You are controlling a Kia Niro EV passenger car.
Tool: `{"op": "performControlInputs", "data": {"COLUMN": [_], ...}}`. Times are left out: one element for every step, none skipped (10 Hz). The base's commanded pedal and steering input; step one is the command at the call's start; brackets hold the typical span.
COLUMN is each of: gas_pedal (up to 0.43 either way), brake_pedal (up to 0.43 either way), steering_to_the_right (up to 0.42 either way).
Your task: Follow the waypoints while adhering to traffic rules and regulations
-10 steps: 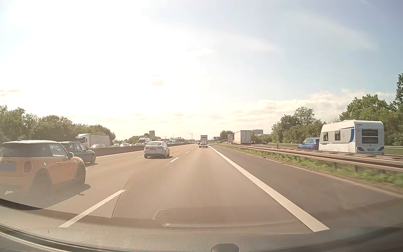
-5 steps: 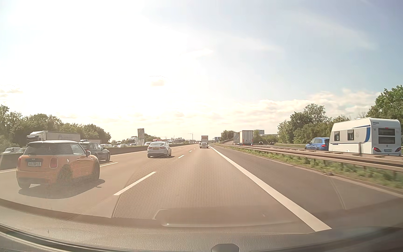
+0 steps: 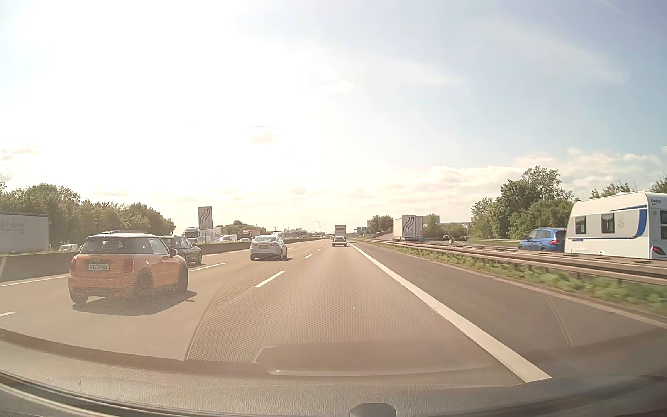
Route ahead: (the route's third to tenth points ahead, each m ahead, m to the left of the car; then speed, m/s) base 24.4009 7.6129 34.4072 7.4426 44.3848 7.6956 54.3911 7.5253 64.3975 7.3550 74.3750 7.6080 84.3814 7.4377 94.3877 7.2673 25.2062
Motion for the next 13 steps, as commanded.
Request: {"op": "performControlInputs", "data": {"gas_pedal": [0.098, 0.098, 0.098, 0.098, 0.098, 0.098, 0.098, 0.098, 0.098, 0.098, 0.098, 0.098, 0.098], "brake_pedal": [0.0, 0.0, 0.0, 0.0, 0.0, 0.0, 0.0, 0.0, 0.0, 0.0, 0.0, 0.0, 0.0], "steering_to_the_right": [-0.003, -0.003, -0.003, -0.003, -0.003, -0.003, -0.003, -0.003, -0.002, -0.003, -0.002, -0.002, -0.002]}}
